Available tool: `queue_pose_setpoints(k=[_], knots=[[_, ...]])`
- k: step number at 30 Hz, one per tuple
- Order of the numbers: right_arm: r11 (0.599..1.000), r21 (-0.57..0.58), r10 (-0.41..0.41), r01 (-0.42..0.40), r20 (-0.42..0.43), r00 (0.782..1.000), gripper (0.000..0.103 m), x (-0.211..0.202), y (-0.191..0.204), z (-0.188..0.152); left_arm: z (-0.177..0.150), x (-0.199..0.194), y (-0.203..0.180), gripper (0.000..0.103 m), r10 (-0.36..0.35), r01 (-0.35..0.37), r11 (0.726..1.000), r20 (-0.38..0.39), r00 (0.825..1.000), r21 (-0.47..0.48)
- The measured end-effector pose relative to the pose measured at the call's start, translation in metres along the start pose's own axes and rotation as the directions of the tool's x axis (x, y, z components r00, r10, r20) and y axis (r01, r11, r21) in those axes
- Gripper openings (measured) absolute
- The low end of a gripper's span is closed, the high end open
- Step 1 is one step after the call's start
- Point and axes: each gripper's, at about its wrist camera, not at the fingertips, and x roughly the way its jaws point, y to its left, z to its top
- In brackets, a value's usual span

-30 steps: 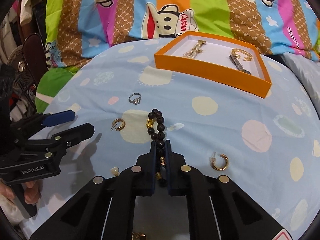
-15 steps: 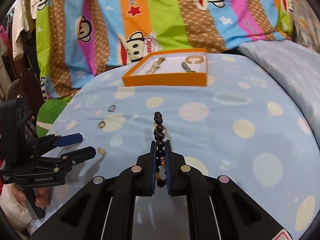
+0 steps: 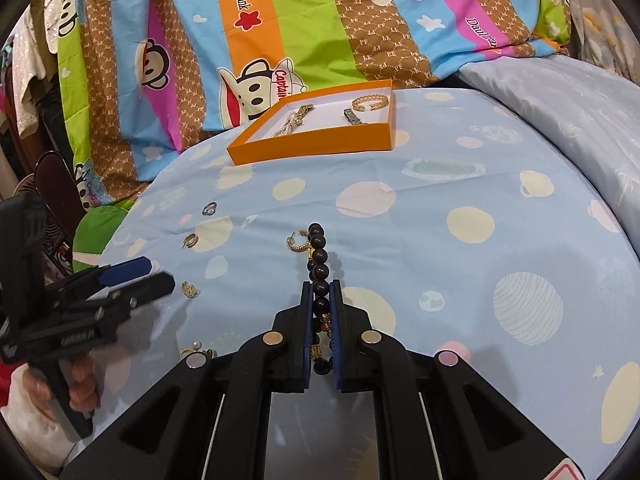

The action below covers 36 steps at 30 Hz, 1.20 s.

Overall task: Organize jewelry
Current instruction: 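Lift the black bead bracelet with the right tool, then grasp the silver stone ring with the left tool while the right tool holds the bracelet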

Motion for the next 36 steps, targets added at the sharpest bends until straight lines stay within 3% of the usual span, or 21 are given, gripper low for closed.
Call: queue_pose_setpoints(k=[3,17,21,25,36], knots=[[1.000,-0.007,0.003,-0.003,-0.001,1.000,0.007,0.000,0.001,-0.001,0.011,0.012,0.014,0.069,0.006,-0.007,0.999,-0.020,1.000,-0.039],[1.000,0.003,0.008,-0.008,-0.009,1.000,0.007,0.002,-0.002,-0.001,0.060,0.058,0.017,0.065,0.092,-0.092,0.996,-0.035,0.995,-0.015],[1.000,0.002,0.007,-0.007,-0.011,1.000,0.007,0.003,-0.002,-0.001,0.064,0.063,0.016,0.054,0.112,-0.112,0.994,-0.034,0.993,-0.008],[1.000,0.002,0.006,-0.006,-0.013,1.000,0.007,0.003,-0.002,-0.001,0.063,0.062,0.017,0.023,0.103,-0.104,0.995,-0.027,0.994,-0.008],[1.000,0.027,0.015,-0.015,0.006,1.000,0.007,-0.001,-0.005,0.002,0.062,0.052,0.014,0.021,0.078,-0.078,0.997,-0.017,0.997,-0.008]])
